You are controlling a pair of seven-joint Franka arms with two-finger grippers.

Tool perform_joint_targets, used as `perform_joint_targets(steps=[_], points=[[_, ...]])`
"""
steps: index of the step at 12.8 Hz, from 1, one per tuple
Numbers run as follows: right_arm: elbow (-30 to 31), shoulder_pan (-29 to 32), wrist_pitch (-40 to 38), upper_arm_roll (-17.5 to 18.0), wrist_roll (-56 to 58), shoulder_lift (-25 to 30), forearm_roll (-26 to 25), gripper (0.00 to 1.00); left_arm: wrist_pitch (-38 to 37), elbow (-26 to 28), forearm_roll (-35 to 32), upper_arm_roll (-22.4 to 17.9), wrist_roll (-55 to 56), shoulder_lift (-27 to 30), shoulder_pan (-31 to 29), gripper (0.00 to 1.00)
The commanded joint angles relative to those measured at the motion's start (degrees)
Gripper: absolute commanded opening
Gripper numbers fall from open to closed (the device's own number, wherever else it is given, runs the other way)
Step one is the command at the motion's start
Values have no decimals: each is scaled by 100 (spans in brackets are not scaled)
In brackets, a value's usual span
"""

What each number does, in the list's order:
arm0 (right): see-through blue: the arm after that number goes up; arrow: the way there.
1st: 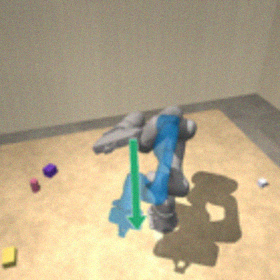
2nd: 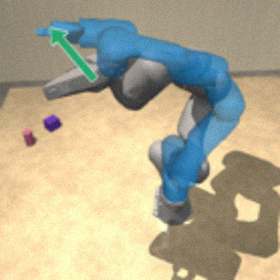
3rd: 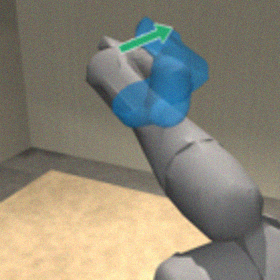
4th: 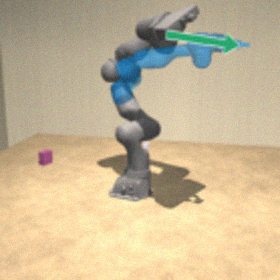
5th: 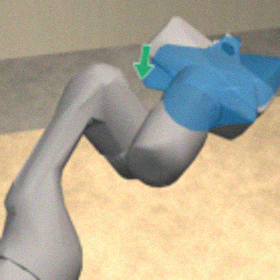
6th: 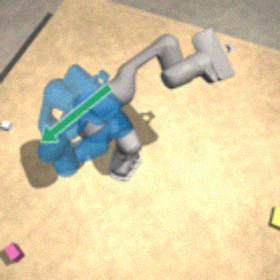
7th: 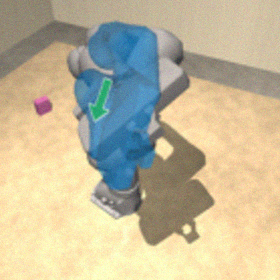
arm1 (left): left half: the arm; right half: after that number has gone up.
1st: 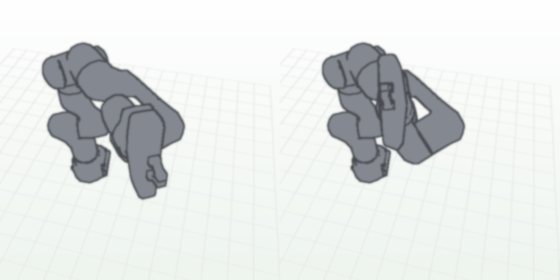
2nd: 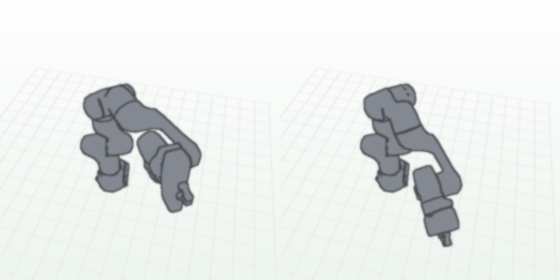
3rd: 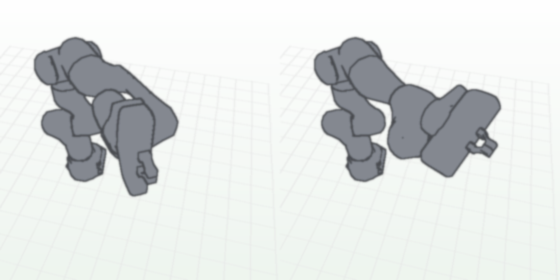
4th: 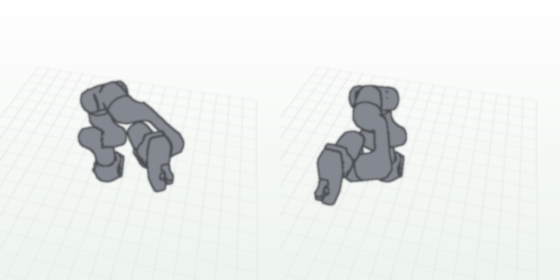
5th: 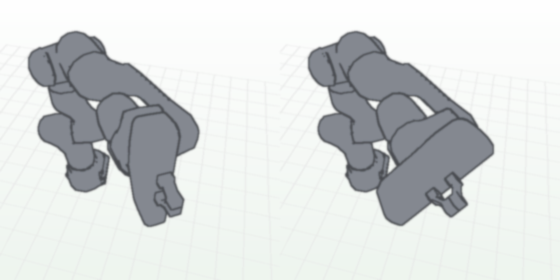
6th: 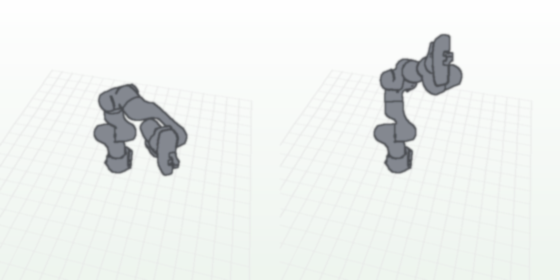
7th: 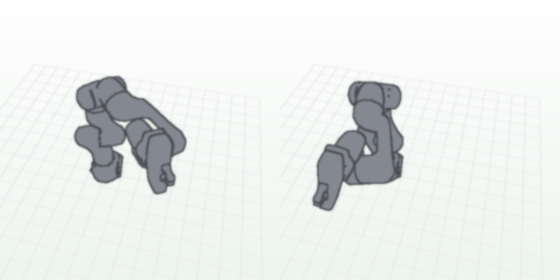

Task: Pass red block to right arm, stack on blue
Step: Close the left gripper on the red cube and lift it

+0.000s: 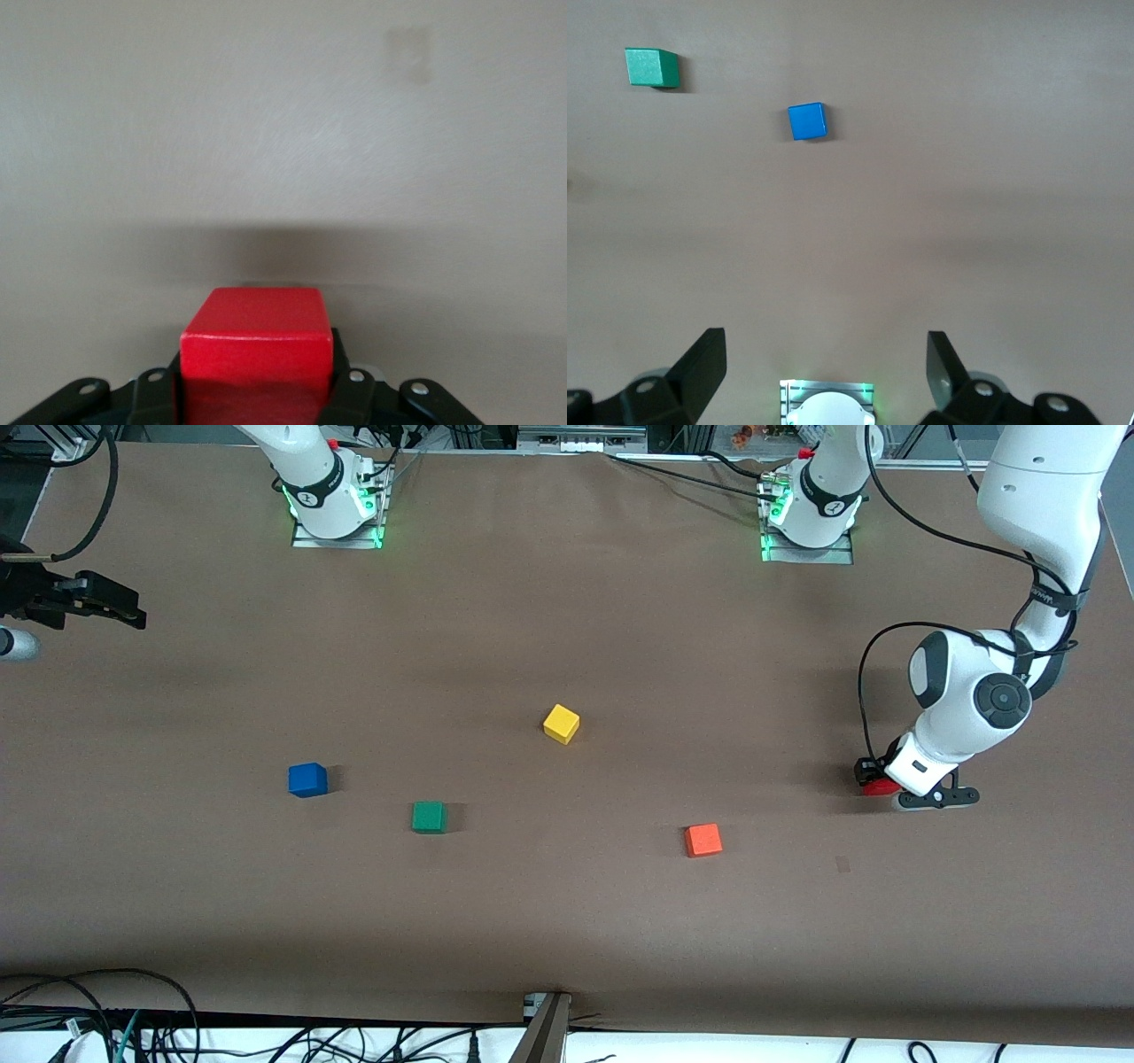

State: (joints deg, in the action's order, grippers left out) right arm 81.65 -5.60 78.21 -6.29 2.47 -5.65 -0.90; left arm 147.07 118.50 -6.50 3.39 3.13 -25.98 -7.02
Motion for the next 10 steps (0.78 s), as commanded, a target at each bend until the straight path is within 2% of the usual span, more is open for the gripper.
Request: perform_joint_targets(steps=[1, 4, 6, 10], points=[[-140, 32, -34, 22, 69, -67, -33, 100, -91, 85, 17, 380, -383, 374, -72, 27], [-140, 32, -43, 22, 87, -102, -15, 100, -82, 50, 52, 793, -733, 384, -159, 27], [-131, 15, -78, 31, 61, -103, -15, 100, -73, -46, 340, 934, -1198, 340, -177, 27], [-105, -56, -96, 31, -9, -181, -15, 100, -65, -353, 1991, 1023, -2980, 33, -177, 28]])
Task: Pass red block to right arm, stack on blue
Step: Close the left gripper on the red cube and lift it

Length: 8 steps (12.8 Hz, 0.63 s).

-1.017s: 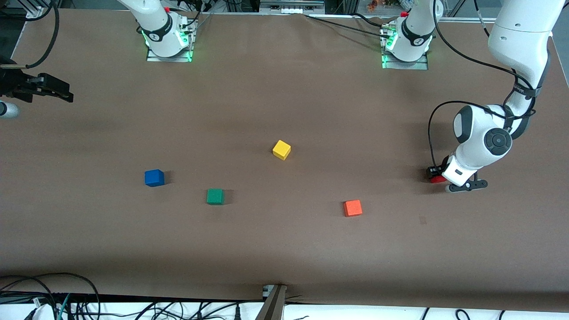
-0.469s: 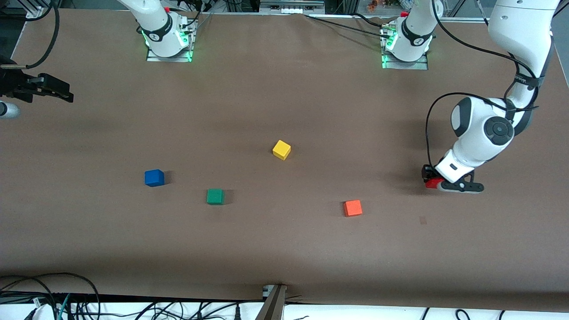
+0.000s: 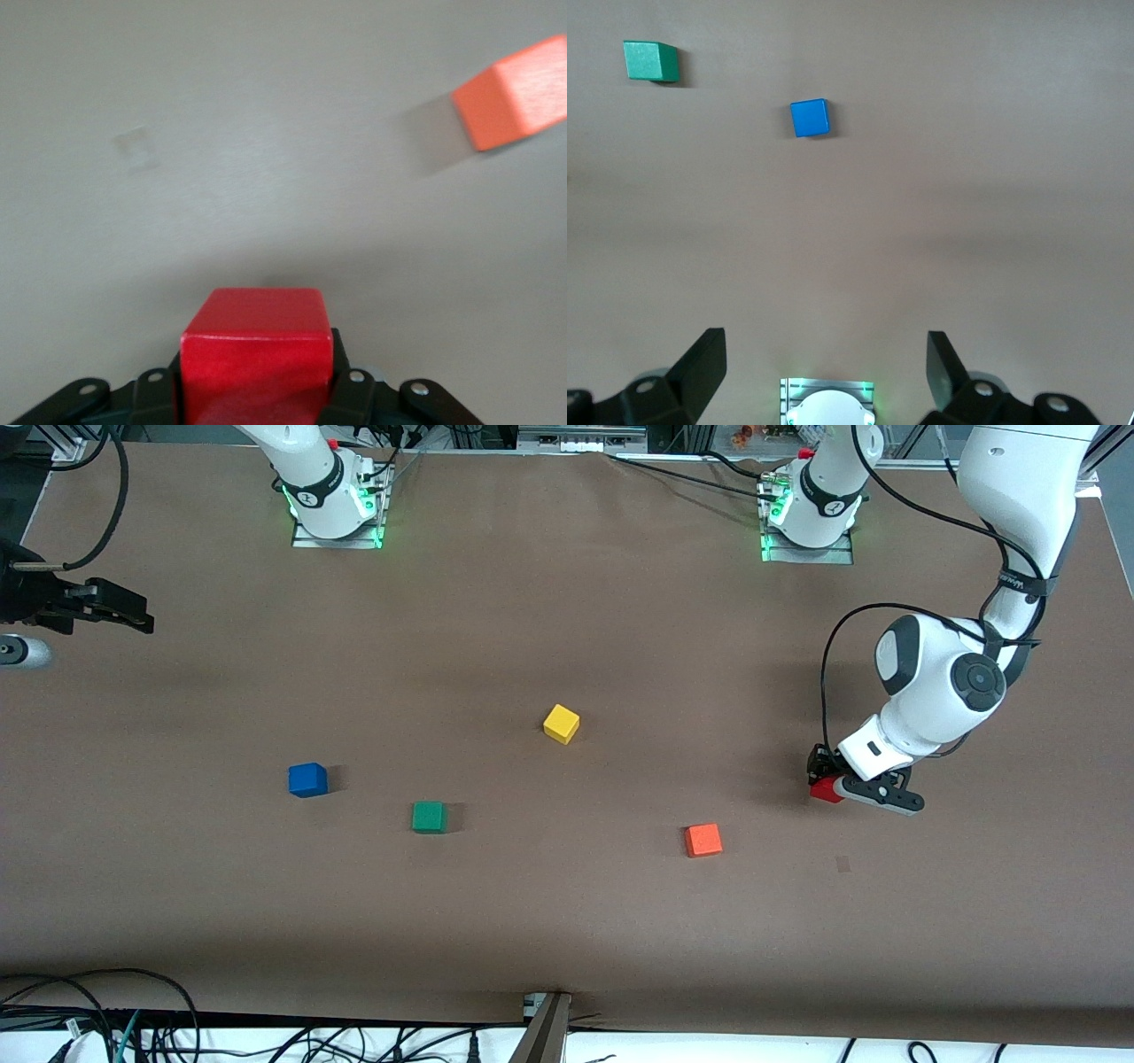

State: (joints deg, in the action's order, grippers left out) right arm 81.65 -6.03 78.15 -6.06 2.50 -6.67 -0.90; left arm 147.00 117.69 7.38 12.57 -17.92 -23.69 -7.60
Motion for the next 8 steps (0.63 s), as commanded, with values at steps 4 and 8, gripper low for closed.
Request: perform_joint_targets(steps=[4, 8], points=[[-71, -21, -107, 26, -21, -106, -16, 100, -57, -387, 2342, 114, -2843, -513, -75, 28], [-70, -21, -116, 35, 31, -177, 11, 100, -74, -729, 3208, 438, -4130, -768, -127, 27]])
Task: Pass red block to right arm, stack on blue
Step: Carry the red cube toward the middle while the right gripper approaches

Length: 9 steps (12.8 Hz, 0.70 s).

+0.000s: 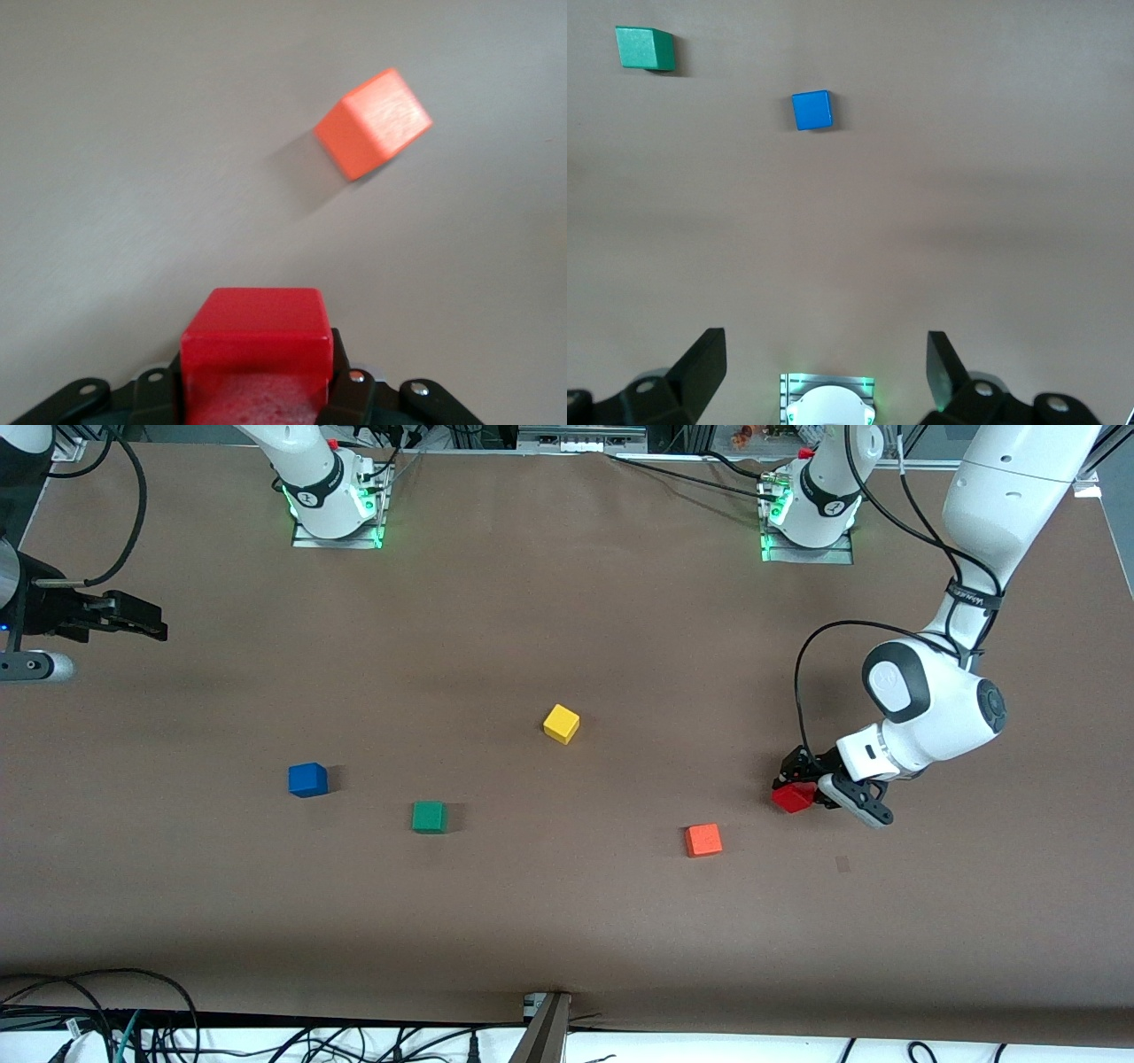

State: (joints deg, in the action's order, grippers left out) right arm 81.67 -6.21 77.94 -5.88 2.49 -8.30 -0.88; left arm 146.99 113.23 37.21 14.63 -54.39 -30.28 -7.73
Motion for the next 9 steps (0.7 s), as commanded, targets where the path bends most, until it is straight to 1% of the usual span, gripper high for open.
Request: perform_joint_targets(steps=[1, 2, 4, 5, 7, 9], points=[[-72, -3, -95, 17, 32, -14, 9, 100, -82, -362, 303, 373, -719, -101, -175, 27], [-72, -3, -95, 25, 32, -14, 18, 100, -83, -415, 426, 531, -965, -119, -228, 27], [-72, -3, -78, 34, 32, -58, 52, 100, -83, -529, 890, 594, -1606, -242, -246, 27], [-90, -3, -69, 34, 23, -93, 227, 100, -117, -530, 1162, 603, -1966, -242, -255, 27], [-81, 5, -86, 34, 41, -172, 509, 100, -589, -556, 1664, 603, -2617, -242, -342, 27], [-81, -3, -78, 34, 41, -207, 554, 100, -1423, -687, 2252, 603, -3259, -216, -518, 27]])
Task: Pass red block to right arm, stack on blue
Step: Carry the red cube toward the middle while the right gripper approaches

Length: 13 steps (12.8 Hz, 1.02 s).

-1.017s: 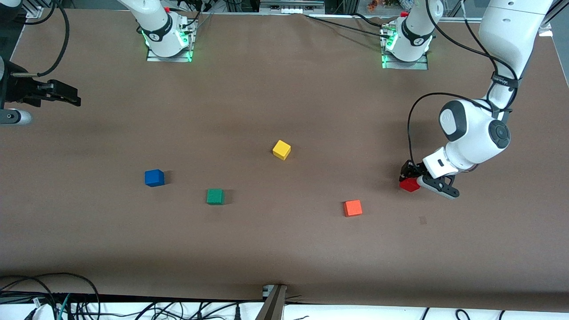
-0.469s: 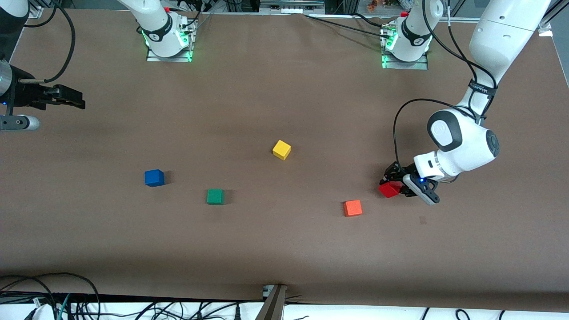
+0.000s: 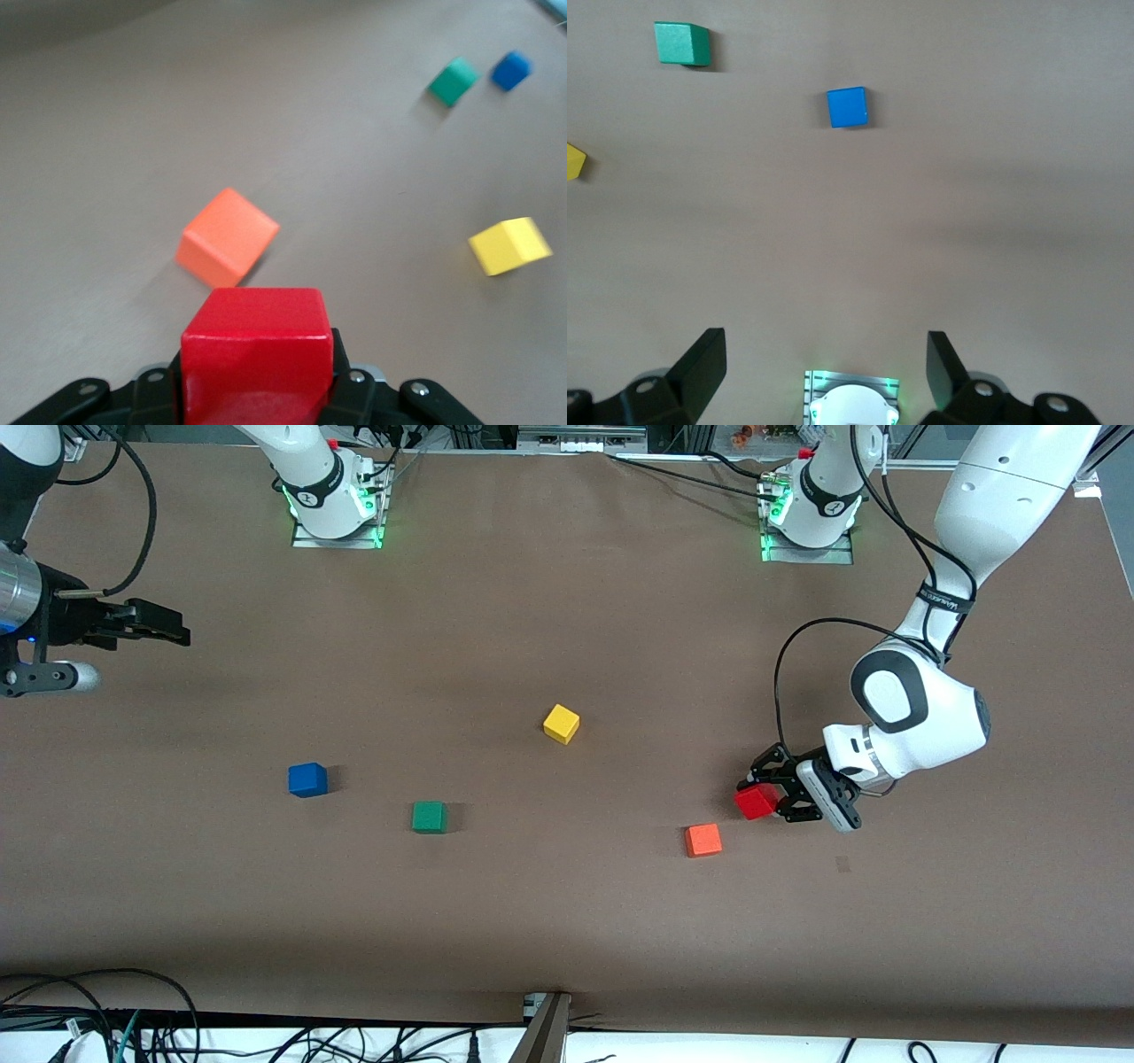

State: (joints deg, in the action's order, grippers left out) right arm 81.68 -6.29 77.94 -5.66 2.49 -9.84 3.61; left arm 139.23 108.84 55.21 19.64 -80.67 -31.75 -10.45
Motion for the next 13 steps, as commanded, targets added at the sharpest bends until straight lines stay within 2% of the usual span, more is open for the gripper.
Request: perform_joint_targets(steps=[1, 2, 3, 4, 6, 8, 9, 12, 13], points=[[-90, 5, -60, 21, 41, -114, 113, 100, -1200, -406, 525, 93, -843, -68, -351, 28], [-91, 5, -25, 30, 41, -166, 209, 100, -1823, -538, 526, 93, -1063, -68, -378, 26], [-91, 5, -33, 39, 32, -263, 436, 100, -2012, -583, 552, 93, -1248, -85, -352, 20], [-91, -21, -33, 39, 15, -394, 726, 100, -2040, -592, 578, 110, -1450, -85, -300, 13], [-91, -127, -16, 39, -38, -562, 1209, 100, -2032, -601, 884, 530, -1539, -76, -334, 12], [-91, -118, -24, 39, -47, -816, 1824, 100, -1971, -601, 1349, 708, -1915, -94, -143, 8], [-91, -118, -24, 39, -47, -965, 2184, 100, -1953, -610, 1691, 717, -2083, -94, -45, 8], [-73, -136, 63, 30, -38, -1431, 3317, 100, -1734, -610, 2045, 743, -2338, -226, 297, 6], [-73, -127, 72, 39, -21, -1598, 3626, 100, -1637, -610, 2429, 743, -2600, -235, 455, 6]])
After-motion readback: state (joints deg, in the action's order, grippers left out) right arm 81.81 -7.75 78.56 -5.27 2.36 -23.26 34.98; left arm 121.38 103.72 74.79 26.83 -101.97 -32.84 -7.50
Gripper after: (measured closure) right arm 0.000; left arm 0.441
